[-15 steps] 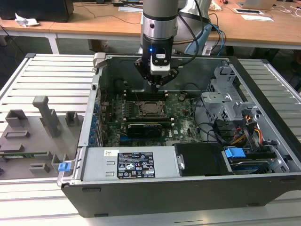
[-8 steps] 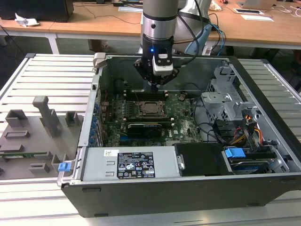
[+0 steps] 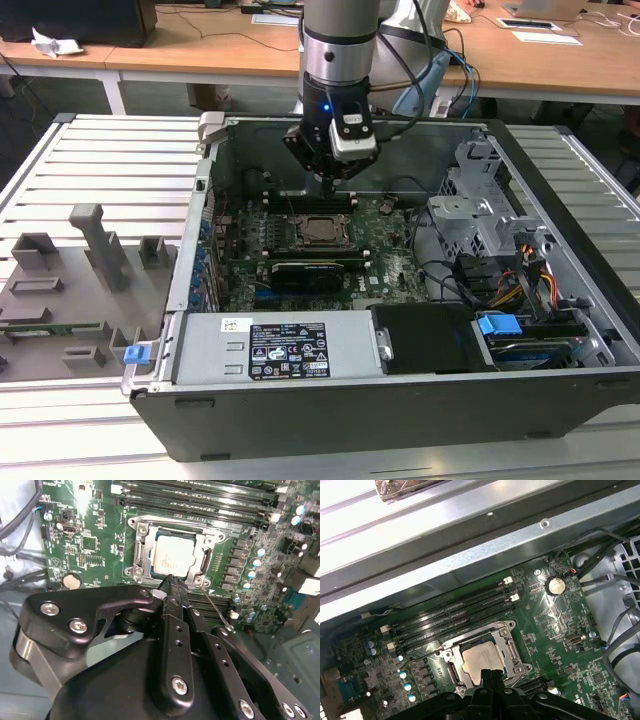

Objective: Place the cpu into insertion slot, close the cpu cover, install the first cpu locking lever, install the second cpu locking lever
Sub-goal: 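Install the first cpu locking lever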

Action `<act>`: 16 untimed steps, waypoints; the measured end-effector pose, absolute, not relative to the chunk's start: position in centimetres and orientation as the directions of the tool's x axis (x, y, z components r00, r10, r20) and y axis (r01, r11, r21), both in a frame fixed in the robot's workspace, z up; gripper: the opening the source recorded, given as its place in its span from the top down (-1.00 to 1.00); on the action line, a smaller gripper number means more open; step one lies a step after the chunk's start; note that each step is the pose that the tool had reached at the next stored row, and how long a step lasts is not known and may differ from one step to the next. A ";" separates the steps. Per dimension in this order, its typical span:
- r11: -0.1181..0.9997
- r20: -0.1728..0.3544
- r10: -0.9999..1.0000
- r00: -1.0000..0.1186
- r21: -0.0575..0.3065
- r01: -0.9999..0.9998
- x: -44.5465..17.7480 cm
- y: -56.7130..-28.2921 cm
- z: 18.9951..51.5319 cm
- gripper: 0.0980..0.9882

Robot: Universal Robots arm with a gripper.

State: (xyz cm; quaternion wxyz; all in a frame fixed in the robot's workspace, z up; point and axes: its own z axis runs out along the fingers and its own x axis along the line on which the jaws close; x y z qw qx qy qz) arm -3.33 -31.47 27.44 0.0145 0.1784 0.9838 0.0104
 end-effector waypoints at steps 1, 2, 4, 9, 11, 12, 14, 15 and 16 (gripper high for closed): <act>0.943 -0.025 0.331 -0.943 0.026 0.331 -3.3 -31.5 27.4 0.98; 0.949 -0.025 0.314 -0.949 0.026 0.314 -3.3 -31.5 27.4 0.98; 0.964 -0.025 0.264 -0.964 0.026 0.264 -3.3 -31.5 27.4 0.98; 0.986 -0.025 0.163 -0.986 0.026 0.162 -3.3 -31.5 27.4 0.98; 0.992 -0.025 0.128 -0.992 0.026 0.127 -3.3 -31.5 27.4 0.98; 0.994 -0.024 0.106 -0.994 0.026 0.105 -3.3 -31.5 27.4 0.98; 0.997 -0.014 0.074 -0.997 0.026 0.073 -3.3 -31.5 27.4 0.98; 0.997 -0.009 0.066 -0.998 0.028 0.066 -3.3 -31.5 27.4 0.98; 0.998 -0.003 0.055 -0.999 0.034 0.054 -3.3 -31.5 27.4 0.98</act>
